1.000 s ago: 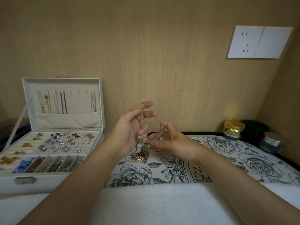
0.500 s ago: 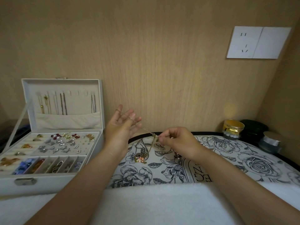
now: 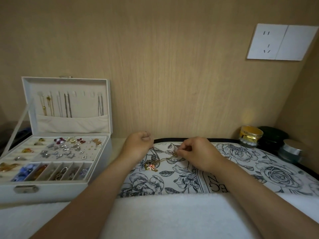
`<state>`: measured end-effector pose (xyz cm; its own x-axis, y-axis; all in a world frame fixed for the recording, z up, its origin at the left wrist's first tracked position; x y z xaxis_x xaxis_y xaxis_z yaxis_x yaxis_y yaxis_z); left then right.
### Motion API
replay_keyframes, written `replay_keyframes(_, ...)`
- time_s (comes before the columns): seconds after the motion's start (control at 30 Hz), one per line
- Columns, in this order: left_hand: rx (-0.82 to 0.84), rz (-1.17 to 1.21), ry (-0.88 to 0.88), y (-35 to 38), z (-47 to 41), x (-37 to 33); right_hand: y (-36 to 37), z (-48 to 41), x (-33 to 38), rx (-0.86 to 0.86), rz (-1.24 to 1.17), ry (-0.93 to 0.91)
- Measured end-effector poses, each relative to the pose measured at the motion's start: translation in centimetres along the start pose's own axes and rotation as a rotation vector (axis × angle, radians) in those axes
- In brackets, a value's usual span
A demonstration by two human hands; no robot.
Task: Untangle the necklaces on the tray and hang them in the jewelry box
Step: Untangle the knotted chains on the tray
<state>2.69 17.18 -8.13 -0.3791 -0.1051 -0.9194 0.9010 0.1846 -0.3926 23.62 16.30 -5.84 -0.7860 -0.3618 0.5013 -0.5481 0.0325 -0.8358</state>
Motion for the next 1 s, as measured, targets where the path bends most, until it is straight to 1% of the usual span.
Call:
replay_keyframes(0.07,-0.077,-0.085,0.035,-0.8,-0.2,-0.3,0.0,0.0,-0.3,-0.012,-0.043,0.022)
replay_keyframes(0.13,-0.138,-0.251,0.091,-1.2,-0.1,-0.9,0.1,-0.1,-0.5,-0.013,-0.087,0.036)
replay_keyframes(0.23,-0.184,-0.418,0.177,-1.4,0.3,-1.9,0.3,-0.1,-0.8,-0.012,-0.090,0.050)
replay_keyframes(0.3,-0.207,-0.489,0.292,-1.2,1.1,-3.3,0.3,-0.2,-1.1,-0.029,-0.120,0.069)
replay_keyframes(0.33,-0.213,-0.523,0.384,-0.8,1.7,-4.3,0.2,-0.2,-1.2,-0.037,-0.140,0.077)
replay_keyframes(0.37,-0.197,-0.546,0.471,-0.2,2.5,-5.2,0.2,-0.1,-1.2,-0.041,-0.160,0.083)
replay_keyframes(0.4,-0.145,-0.557,0.523,0.7,3.1,-5.8,0.2,-0.2,-1.2,-0.040,-0.181,0.090)
replay_keyframes(0.47,0.013,-0.596,0.522,2.9,3.8,-5.7,0.2,-0.3,-1.4,-0.046,-0.243,0.114)
replay_keyframes(0.53,0.109,-0.674,0.523,4.4,4.1,-5.0,0.0,-0.3,-1.4,-0.064,-0.365,0.151)
replay_keyframes(0.6,0.120,-0.697,0.555,4.7,4.0,-4.6,-0.2,-0.2,-1.5,-0.074,-0.512,0.194)
replay_keyframes(0.67,0.115,-0.694,0.587,4.7,4.0,-4.5,-0.3,0.1,-1.6,-0.072,-0.606,0.251)
replay_keyframes(0.73,0.152,-0.579,0.554,4.7,3.8,-4.0,-0.3,0.3,-1.8,-0.058,-0.657,0.297)
replay_keyframes(0.8,0.204,-0.326,0.416,4.3,3.7,-3.3,0.0,0.4,-2.0,-0.008,-0.701,0.335)
replay_keyframes(0.9,0.261,0.054,0.264,3.9,3.6,-3.0,1.0,0.6,-1.4,0.148,-0.790,0.348)
replay_keyframes(1.0,0.335,0.303,0.174,4.0,3.8,-3.2,2.1,0.8,-0.5,0.278,-0.980,0.342)
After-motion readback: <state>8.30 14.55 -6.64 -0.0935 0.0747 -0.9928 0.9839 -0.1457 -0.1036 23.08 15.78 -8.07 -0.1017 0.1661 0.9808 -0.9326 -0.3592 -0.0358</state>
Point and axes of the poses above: each hand's wrist, its own z-axis away from the middle knuckle, its own y-axis out of the palm, x = y × z, the point moved 9 cm from there along -z, towards the middle knuckle, and after that the axes turned 3 degrees about -y, right-handed, at the moved point
